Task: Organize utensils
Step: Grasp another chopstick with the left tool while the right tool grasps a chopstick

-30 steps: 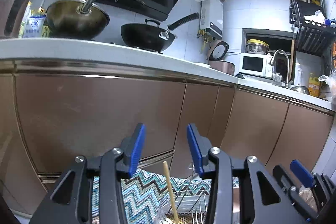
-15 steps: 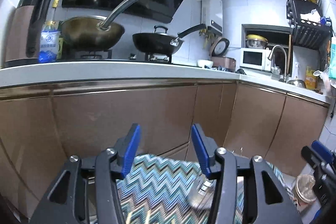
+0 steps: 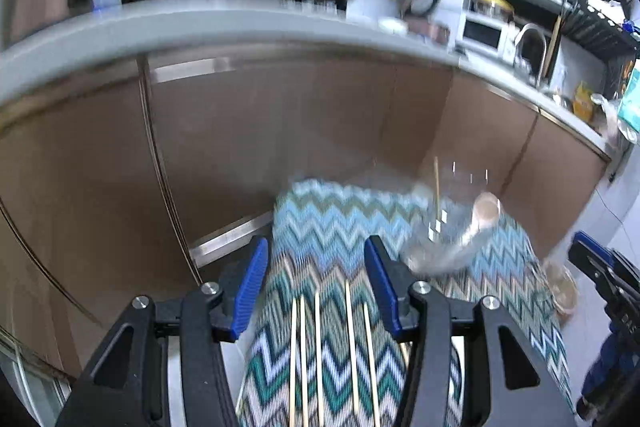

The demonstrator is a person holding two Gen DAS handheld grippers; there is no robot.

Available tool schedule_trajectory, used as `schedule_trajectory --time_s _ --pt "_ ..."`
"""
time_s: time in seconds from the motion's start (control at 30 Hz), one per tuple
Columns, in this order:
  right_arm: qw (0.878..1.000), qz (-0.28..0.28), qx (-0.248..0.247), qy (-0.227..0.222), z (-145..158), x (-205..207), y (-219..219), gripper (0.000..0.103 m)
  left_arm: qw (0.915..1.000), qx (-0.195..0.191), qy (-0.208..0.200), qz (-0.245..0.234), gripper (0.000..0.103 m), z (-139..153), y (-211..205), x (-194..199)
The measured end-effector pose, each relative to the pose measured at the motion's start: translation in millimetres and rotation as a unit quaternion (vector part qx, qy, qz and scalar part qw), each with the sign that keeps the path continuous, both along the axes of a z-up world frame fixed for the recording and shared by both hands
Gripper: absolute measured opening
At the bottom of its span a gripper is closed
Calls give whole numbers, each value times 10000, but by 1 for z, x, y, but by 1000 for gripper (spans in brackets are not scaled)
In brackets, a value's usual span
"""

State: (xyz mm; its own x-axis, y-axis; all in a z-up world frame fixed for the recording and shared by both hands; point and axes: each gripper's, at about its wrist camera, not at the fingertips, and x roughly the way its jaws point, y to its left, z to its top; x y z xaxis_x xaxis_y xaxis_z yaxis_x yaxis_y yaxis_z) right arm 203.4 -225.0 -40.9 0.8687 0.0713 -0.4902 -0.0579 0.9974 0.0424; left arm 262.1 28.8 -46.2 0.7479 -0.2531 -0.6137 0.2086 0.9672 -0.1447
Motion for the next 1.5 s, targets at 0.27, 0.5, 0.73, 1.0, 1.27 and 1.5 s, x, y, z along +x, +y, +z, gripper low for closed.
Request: schedule_trajectory --time_s 0.27,0.5,0.73,1.0,1.27,1.5 --pt "9885 604 409 1321 -53 41 18 19 9875 159 1514 -421 38 -76 1 41" --pt "9661 831 510 2391 -116 95 41 16 9683 100 2445 -504 23 -131 4 79" --pt "9426 912 501 3171 -168 139 58 15 9565 289 2823 -679 18 -160 0 99" --pt "9262 826 410 3655 -197 166 62 15 9487 463 3041 -736 14 -177 -6 115" --pt "9156 842 295 3921 -208 180 68 15 9429 643 3170 -794 14 -184 -13 122" --pt "9117 852 10 4019 -212 185 76 15 9428 771 3148 -777 12 -187 -19 127"
